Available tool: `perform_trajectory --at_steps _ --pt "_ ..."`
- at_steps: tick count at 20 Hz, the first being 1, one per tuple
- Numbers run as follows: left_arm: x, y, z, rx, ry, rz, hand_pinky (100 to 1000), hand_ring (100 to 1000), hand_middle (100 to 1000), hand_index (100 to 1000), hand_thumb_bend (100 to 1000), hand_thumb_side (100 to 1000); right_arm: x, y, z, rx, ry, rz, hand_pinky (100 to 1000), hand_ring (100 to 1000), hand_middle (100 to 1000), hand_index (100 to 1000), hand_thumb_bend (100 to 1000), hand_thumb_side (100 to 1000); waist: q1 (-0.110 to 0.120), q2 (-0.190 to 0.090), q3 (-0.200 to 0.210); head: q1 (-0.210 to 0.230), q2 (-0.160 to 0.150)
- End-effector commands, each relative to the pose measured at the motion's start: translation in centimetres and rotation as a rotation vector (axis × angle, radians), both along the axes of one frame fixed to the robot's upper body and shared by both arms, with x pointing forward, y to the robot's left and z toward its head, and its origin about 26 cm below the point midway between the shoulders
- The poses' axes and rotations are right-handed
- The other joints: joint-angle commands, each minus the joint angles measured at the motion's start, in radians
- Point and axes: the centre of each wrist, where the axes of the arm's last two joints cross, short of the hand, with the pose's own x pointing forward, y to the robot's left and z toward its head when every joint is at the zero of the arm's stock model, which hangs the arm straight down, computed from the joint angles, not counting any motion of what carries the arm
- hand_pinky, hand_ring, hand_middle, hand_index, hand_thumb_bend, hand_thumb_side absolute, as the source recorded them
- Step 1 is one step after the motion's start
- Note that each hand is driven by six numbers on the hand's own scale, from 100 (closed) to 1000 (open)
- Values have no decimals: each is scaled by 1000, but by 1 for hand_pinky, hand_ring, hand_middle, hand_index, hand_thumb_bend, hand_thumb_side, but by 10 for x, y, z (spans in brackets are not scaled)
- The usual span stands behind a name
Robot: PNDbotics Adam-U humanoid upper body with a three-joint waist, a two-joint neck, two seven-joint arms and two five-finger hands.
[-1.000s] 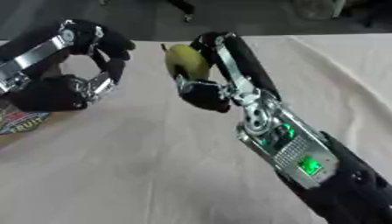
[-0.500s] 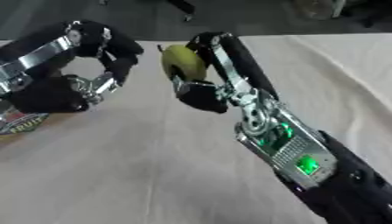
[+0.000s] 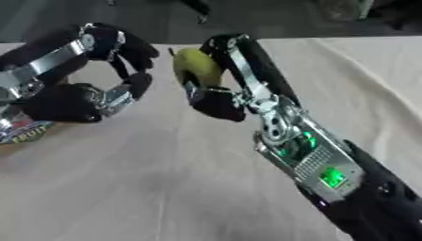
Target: Pick up the objects with one hand, pass them to the other hand, and then place them into the box on the other side of the table.
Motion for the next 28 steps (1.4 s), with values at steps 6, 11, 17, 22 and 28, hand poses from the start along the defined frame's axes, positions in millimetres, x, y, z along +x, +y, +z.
perform_trajectory --at_steps 6,11,17,22,28 --pt "-1 -3 10 2 -43 -6 609 684 641 798 263 588 -5 2 9 17 -14 39 754 500 260 487 100 100 -1 -18 4 3 -6" --pt "1 -6 9 -7 -37 -6 607 682 637 795 237 595 -6 4 8 43 5 54 748 490 242 473 100 100 -1 -18 3 3 -7" --pt "3 -9 7 -11 -26 -9 602 678 629 789 191 615 -6 6 7 74 14 71 738 478 223 458 100 100 -1 -17 4 4 -7" --pt "7 -11 4 -12 -13 -12 604 682 634 794 204 620 -7 6 7 85 14 81 736 474 219 456 100 100 -2 -15 4 5 -8" --pt "9 -8 3 1 -30 5 617 694 644 802 265 596 -7 6 6 83 15 92 734 473 218 457 100 100 -1 -14 3 8 -10"
